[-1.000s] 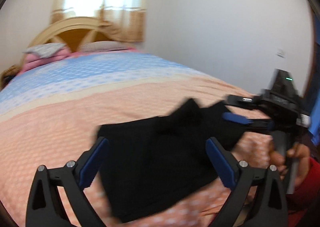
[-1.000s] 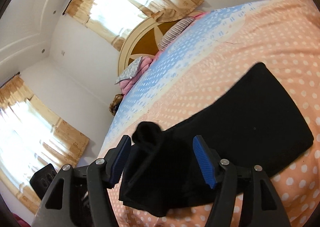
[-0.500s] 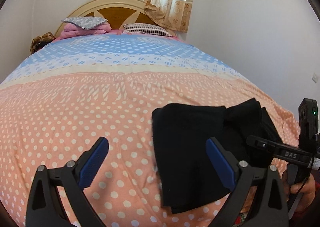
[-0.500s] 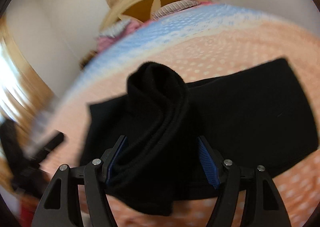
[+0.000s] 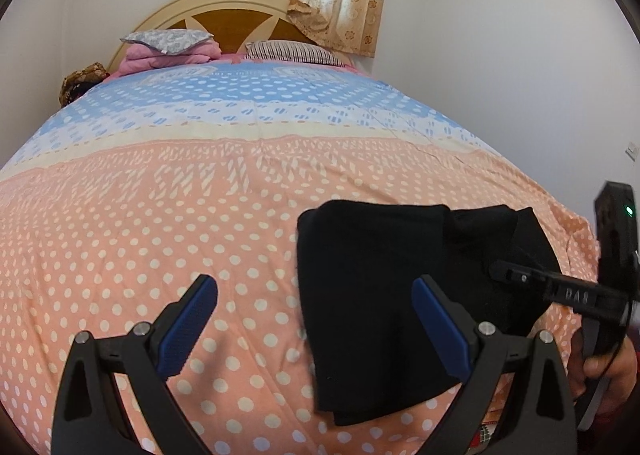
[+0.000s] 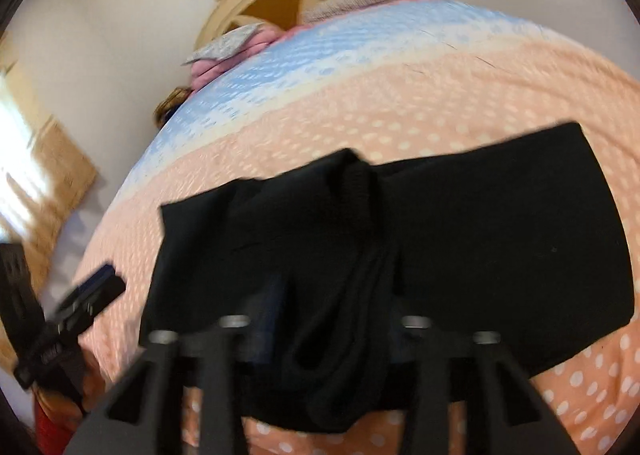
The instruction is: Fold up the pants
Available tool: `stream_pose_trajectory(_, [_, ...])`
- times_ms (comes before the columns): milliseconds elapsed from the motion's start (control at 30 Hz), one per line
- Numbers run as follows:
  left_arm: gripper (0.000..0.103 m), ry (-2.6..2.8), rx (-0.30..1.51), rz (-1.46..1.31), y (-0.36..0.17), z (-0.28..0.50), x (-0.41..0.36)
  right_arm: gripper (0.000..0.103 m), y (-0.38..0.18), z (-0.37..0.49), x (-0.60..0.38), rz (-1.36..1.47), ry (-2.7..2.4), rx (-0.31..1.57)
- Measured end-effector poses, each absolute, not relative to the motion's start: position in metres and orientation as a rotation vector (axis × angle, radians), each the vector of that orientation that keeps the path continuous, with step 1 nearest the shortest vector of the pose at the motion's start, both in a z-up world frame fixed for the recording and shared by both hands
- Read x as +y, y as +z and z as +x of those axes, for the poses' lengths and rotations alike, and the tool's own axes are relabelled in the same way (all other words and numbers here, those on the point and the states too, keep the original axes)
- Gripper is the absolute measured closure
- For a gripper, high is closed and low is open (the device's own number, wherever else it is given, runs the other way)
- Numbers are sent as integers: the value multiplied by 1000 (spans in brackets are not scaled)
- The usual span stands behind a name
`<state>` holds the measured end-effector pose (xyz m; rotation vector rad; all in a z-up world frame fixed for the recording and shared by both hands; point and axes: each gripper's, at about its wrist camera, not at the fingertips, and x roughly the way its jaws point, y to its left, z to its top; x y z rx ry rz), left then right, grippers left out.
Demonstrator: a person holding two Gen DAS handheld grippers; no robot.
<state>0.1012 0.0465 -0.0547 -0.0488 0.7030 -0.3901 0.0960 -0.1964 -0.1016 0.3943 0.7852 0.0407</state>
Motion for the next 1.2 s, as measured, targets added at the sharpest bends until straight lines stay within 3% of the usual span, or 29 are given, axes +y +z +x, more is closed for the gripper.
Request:
stream_pose_trajectory(67, [3,-386,707,-51,-55,102,46,85,-96,87,-184,322,22,750])
stream_pose_trajectory(133, [3,-375,702,-59,-54,102,47,87,-88,82,-170,241,22,718])
stream_pose_trajectory(267, [3,-351,685,-86,-47,104,53,88,-53,75,-163,124,77,626])
stream_pose_trajectory(467, [3,-338,655,-87,-38,106,51,88,1,62,-235,168,98,525])
stream_pose_trajectory(767, [3,-389,694,-40,-48,114,9,87,-85,67,-341,307,10,732])
stream_pose_trajectory(833, [3,-412,696,-12,-48,112,-4,82,-93,63,-346,341,2,748])
stream_pose_trajectory(900, [3,-423,692,20,-47,109,-15,65,-91,56,-350,344,-28,735])
stream_pose_trajectory(967, [3,-437,679,59,-47,106,-25,41,-89,48,-354,328,-89,770])
stream_pose_trajectory(1200, [3,-460,642,119,-49,109,-65,40,-45,8,-344,237,-278,609])
